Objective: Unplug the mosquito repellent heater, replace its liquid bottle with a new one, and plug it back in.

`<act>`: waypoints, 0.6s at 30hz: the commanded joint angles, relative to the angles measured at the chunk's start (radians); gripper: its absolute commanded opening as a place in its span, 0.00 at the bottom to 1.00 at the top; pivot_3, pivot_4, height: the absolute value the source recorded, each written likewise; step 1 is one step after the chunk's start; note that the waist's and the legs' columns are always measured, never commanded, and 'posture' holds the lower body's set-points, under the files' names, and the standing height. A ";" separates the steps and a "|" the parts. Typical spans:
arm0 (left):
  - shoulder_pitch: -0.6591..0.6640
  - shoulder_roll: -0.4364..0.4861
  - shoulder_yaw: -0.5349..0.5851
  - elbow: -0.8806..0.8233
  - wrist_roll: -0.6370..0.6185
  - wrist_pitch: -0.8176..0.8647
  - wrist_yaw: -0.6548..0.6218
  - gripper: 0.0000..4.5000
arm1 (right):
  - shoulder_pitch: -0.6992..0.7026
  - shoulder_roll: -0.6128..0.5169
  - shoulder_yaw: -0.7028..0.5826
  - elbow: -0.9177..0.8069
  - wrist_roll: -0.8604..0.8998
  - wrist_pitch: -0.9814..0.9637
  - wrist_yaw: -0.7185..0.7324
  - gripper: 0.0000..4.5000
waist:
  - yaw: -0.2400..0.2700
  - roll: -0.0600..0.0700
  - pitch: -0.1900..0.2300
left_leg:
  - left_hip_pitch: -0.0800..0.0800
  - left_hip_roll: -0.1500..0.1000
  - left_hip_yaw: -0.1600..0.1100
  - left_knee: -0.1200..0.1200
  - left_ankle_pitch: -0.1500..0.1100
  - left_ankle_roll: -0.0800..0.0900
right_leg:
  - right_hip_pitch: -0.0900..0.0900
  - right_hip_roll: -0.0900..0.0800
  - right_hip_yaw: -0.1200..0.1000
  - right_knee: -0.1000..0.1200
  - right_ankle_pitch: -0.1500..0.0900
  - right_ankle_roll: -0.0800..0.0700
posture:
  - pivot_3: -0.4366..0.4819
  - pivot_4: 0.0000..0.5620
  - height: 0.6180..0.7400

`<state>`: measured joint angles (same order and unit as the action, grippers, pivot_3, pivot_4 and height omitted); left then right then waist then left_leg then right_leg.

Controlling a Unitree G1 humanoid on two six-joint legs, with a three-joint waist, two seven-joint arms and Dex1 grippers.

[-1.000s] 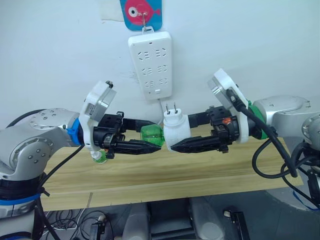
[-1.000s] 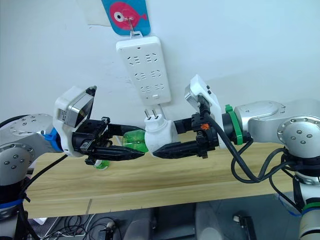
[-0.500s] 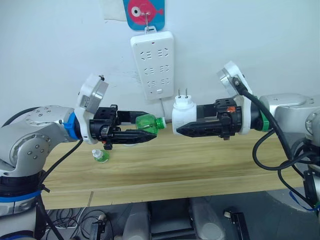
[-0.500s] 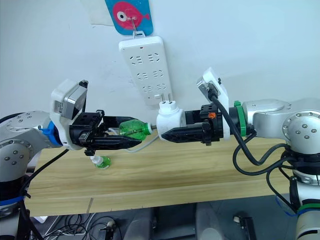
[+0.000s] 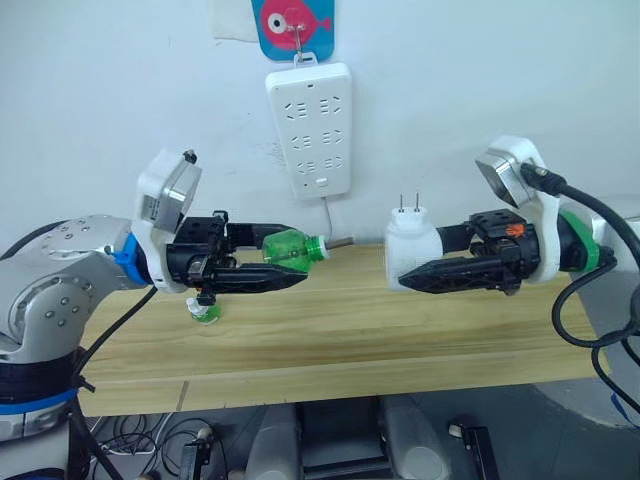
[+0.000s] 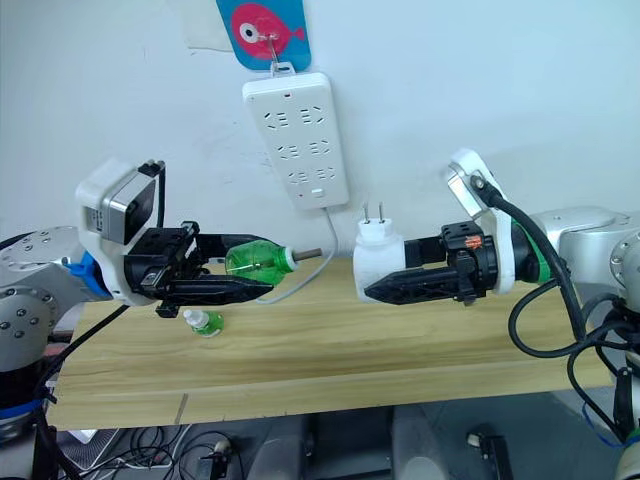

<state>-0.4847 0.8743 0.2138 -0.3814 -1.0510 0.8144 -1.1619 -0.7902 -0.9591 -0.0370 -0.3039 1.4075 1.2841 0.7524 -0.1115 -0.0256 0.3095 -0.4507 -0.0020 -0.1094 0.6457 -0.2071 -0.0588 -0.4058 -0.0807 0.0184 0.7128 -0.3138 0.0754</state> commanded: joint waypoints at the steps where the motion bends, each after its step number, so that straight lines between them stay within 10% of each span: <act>1: -0.004 -0.027 0.044 -0.014 -0.009 -0.044 0.031 0.50 | 0.006 -0.046 0.038 0.027 -0.163 -0.050 0.088 0.67 | 0.000 0.000 0.000 | 0.000 0.000 0.000 0.000 0.000 0.000 | 0.000 0.000 0.000 0.000 0.000 0.000 | 0.30 0.44 0.92; 18: 0.067 -0.096 0.063 -0.086 -0.019 -0.106 0.120 0.50 | -0.127 -0.059 0.588 0.412 -1.070 -0.305 0.291 0.67 | -0.001 0.000 -0.001 | 0.000 0.000 0.000 0.000 0.001 -0.001 | 0.000 0.000 0.001 0.000 0.000 0.000 | 0.35 0.44 0.92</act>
<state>-0.4225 0.7742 0.2445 -0.4310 -1.0514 0.7284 -1.0475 -0.8970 -1.0128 0.5329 0.0908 0.3952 1.0017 1.0192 -0.1122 -0.0259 0.3088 -0.4506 -0.0024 -0.1094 0.6458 -0.2062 -0.0605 -0.4062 -0.0810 0.0189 0.7130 -0.3138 0.0754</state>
